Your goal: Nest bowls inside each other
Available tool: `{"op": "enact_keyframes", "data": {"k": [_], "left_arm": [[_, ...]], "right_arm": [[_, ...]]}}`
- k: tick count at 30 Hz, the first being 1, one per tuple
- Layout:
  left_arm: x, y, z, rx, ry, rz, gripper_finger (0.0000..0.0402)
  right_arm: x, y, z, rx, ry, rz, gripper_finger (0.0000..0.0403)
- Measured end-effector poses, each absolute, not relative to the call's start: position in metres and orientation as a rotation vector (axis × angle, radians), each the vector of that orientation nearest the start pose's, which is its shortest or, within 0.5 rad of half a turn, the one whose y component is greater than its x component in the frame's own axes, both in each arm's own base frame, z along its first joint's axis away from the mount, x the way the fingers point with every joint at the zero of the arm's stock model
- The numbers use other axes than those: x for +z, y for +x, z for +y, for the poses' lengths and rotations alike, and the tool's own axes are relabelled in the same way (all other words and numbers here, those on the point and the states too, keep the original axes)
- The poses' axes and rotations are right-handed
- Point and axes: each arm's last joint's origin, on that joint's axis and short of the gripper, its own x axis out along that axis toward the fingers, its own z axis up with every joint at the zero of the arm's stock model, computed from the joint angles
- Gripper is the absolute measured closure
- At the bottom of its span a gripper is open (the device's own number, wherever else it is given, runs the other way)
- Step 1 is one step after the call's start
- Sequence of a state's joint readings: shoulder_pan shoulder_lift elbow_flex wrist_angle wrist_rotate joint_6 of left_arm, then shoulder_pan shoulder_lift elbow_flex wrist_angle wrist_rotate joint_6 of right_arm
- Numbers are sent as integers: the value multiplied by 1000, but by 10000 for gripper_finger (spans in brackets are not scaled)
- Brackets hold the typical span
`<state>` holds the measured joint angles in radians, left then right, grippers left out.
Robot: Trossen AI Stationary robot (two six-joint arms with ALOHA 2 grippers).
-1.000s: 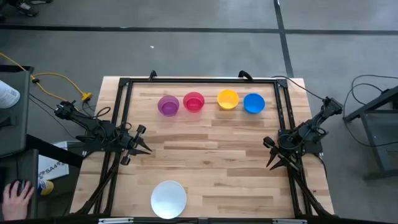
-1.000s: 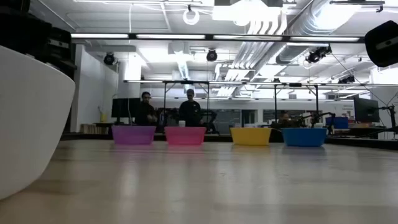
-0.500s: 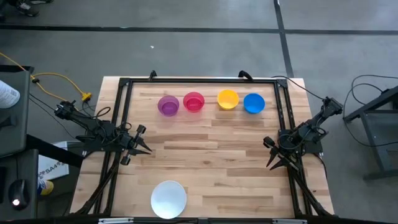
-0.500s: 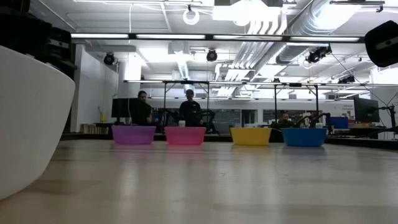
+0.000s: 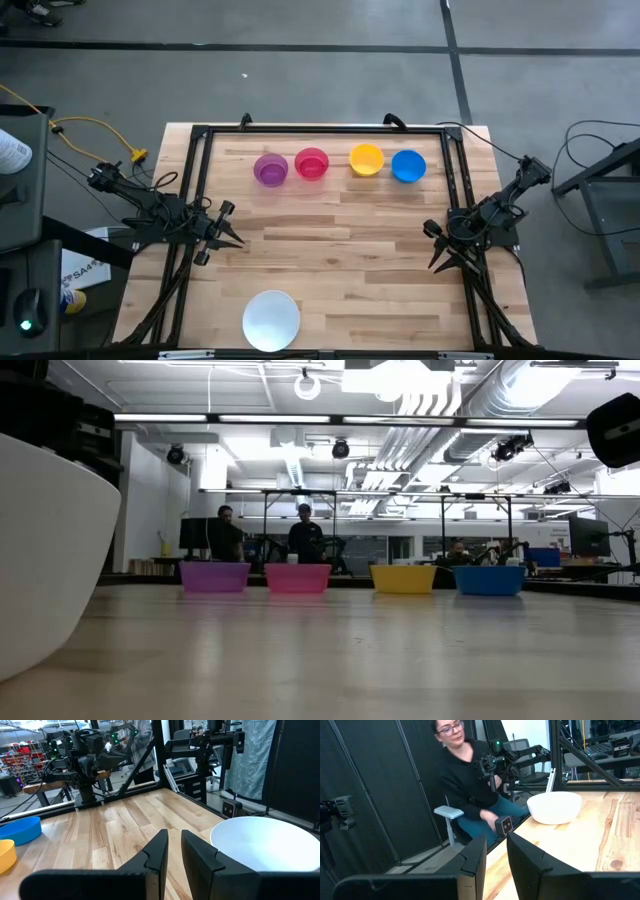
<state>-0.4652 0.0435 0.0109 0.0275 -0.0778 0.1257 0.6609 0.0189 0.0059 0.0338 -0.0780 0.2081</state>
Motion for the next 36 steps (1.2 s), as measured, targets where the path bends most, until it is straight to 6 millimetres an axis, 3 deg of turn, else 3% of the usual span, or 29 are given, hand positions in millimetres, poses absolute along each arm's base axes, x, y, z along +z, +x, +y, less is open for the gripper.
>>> {"op": "enact_keyframes", "data": {"k": [36], "left_arm": [[167,90,-42,-369,124,-22,350]], "right_arm": [[167,76,62,738,205,56,332]]}}
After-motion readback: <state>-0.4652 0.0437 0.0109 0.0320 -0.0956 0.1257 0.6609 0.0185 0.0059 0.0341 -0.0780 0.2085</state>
